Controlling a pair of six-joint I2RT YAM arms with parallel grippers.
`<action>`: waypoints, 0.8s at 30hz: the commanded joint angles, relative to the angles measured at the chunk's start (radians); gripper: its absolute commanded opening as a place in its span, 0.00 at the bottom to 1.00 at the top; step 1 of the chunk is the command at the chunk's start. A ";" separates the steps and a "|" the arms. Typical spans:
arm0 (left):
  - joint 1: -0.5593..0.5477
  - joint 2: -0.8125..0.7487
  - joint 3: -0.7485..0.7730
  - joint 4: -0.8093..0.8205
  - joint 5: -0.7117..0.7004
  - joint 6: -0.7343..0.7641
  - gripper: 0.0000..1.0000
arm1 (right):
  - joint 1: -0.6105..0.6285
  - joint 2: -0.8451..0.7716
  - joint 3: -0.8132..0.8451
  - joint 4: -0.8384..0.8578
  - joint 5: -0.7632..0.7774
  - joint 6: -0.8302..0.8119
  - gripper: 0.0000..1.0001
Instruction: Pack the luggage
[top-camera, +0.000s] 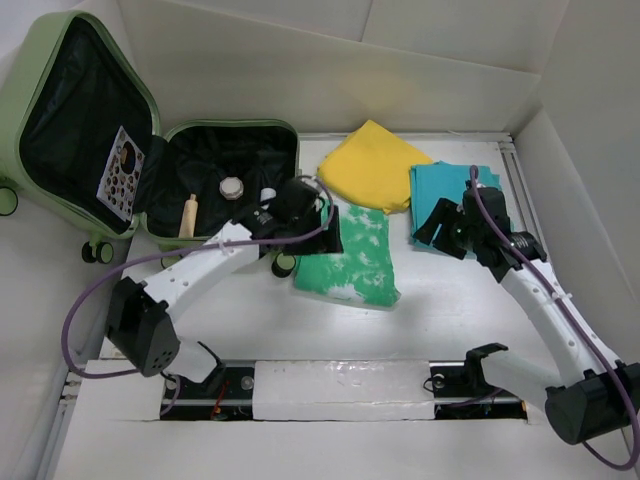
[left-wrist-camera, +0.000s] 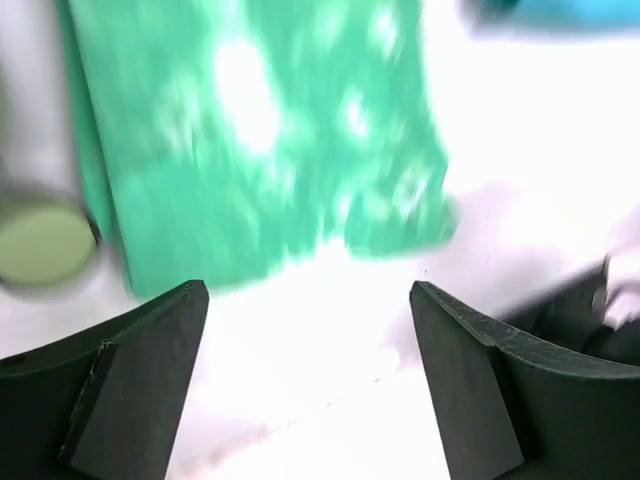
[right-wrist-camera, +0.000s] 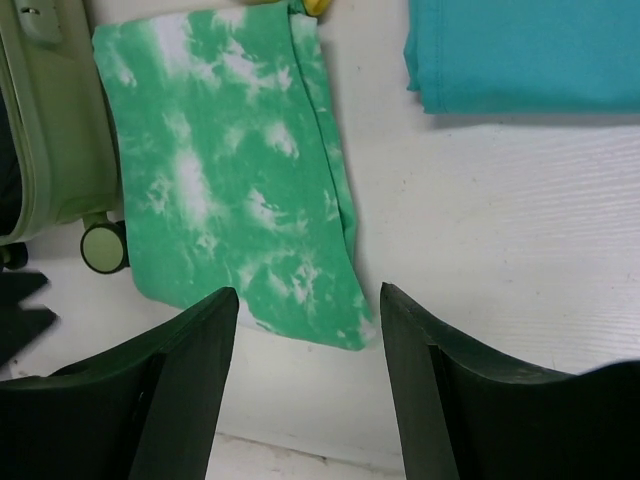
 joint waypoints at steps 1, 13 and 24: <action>-0.017 -0.108 -0.116 -0.050 0.045 -0.168 0.79 | 0.021 0.011 0.013 0.080 0.025 -0.013 0.65; -0.050 -0.148 -0.383 0.103 0.112 -0.324 0.79 | 0.079 -0.005 0.003 0.022 0.014 0.000 0.65; -0.151 -0.220 -0.574 0.390 -0.041 -0.626 0.78 | 0.208 -0.117 0.099 -0.090 0.097 0.001 0.70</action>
